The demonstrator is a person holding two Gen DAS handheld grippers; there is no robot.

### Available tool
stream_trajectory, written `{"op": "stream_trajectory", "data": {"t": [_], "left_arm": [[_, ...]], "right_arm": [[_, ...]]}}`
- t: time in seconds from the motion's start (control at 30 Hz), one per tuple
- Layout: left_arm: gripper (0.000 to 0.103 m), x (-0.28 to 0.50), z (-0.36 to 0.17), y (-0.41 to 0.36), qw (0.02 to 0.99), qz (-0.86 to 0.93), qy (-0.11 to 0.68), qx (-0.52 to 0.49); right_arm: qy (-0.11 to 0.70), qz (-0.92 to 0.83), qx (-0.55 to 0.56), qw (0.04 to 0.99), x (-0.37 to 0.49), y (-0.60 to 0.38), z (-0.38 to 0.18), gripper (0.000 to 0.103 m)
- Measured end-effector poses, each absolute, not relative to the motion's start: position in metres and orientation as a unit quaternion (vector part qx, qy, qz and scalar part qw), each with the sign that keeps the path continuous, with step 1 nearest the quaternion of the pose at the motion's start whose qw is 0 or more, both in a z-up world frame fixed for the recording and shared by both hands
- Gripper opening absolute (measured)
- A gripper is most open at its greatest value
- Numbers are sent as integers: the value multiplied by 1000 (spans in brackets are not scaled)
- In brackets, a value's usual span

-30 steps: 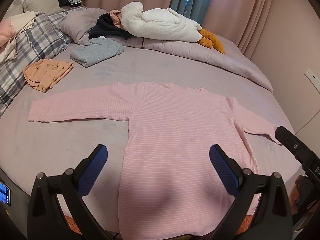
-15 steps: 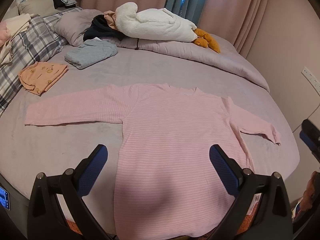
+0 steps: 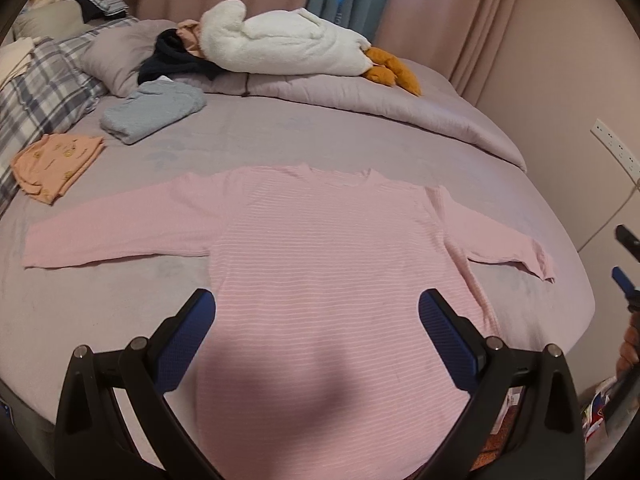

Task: Fold small clothes
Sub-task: 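Grasp the pink shirt's sleeve cuff with the right gripper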

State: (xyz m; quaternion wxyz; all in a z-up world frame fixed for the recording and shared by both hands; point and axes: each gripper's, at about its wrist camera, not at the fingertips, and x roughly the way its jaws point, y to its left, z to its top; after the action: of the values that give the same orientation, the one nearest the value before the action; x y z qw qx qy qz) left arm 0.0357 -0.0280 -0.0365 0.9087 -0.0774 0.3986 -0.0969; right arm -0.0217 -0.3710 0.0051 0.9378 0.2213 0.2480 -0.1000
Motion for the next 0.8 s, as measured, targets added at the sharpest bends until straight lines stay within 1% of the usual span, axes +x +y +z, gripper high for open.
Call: {"op": "stream_trajectory", "data": {"t": [0.2,0.27,0.3,0.37,0.43,0.63,0.8], "left_arm": [[101,48,-50,-41,903,-110,408,-75],[101,52,-55,-44,900,-111,415,-75],[101,54,-58,-46,897,-110,421,-76],[101,57,-63,-47,895,-109,427,-75],[101,60,-68,-48,892,-104,433,-73],[101,68,-77,-49,886,-97,447,-74],[101,76,-79,-49,882,-107,452,-83]], "right_arm": [[252,-146,315,903,6,-441,-47,101],[255,-170,349,886,14,-464,-70,93],[259,-181,361,877,15,-474,-79,92],[266,-198,393,857,18,-496,-103,84],[272,-202,433,835,22,-514,-127,81],[268,-211,476,811,39,-547,-160,80],[246,-216,479,815,59,-562,-157,80]]}}
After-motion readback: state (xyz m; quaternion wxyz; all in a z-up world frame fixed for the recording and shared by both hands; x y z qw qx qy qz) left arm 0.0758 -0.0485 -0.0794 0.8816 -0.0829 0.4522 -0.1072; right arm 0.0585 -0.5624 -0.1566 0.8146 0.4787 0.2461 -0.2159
